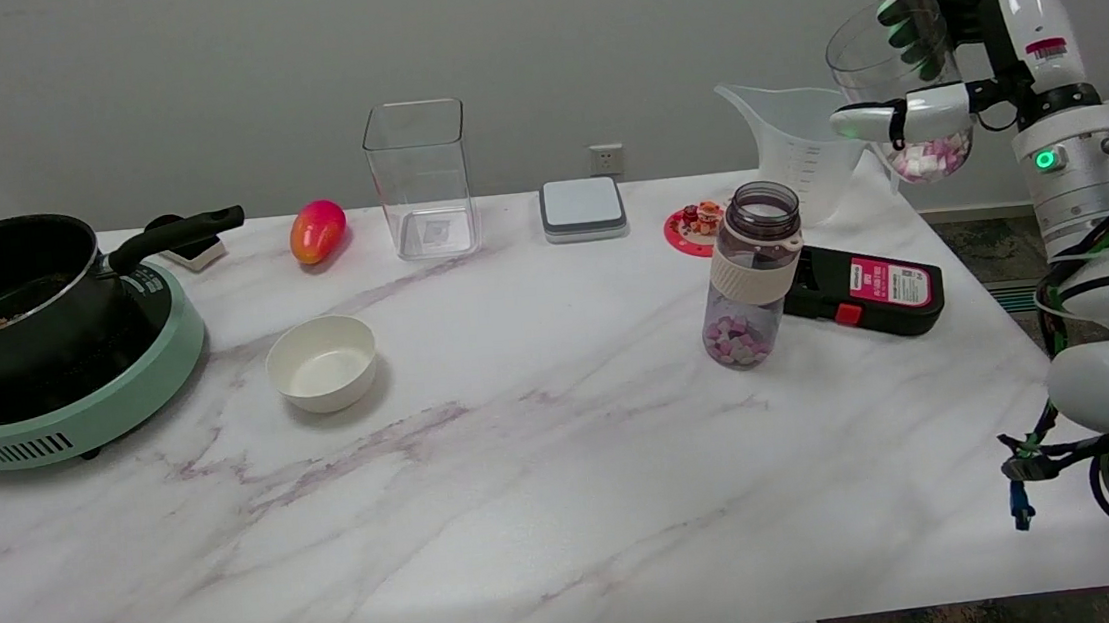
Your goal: Pour the contents of the measuring cup into the bottle.
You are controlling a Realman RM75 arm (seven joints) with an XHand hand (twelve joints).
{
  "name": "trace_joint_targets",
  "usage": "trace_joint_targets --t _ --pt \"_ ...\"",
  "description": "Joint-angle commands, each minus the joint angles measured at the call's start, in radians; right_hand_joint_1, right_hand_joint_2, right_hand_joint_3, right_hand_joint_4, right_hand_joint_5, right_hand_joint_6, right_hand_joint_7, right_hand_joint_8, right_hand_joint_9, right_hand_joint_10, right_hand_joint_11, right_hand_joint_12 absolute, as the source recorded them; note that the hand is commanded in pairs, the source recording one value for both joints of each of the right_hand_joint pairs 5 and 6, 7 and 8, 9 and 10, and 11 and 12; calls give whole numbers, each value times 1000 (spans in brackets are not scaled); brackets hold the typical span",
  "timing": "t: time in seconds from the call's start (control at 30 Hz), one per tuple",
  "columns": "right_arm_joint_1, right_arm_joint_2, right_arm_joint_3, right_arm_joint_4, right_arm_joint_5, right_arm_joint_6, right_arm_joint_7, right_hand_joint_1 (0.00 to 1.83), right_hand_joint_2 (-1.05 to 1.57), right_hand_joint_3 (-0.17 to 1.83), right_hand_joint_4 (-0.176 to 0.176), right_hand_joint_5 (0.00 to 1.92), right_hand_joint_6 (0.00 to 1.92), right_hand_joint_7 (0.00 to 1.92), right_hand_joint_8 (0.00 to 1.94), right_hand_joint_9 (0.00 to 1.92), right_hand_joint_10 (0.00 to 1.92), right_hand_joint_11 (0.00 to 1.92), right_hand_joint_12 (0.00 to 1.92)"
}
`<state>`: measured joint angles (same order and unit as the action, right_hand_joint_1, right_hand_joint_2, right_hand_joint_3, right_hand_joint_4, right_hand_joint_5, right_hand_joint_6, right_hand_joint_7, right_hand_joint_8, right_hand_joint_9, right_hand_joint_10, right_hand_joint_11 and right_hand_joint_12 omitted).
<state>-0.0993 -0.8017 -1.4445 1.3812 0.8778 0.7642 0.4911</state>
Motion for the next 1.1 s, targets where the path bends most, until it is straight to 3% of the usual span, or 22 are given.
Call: trace_joint_targets --t 0.03,0.5,0.8,1.1 --pt "-71 -36 5 98 -46 72 -50 1180 1540 394 0 1899 1899 1761 1761 1648 1648 1381 1381" --pt "-187 -72 169 173 -241 -50 -38 1238 1451 458 0 1864 1864 1733 1733 1630 1630 1362 1362" --pt "-185 -72 188 172 -349 -100 -9 1246 1436 466 0 1865 1865 1728 1728 1625 1625 1358 1358" --pt "-195 -74 244 227 -462 -250 37 1279 1365 511 0 1831 1831 1708 1708 1610 1610 1344 1344"
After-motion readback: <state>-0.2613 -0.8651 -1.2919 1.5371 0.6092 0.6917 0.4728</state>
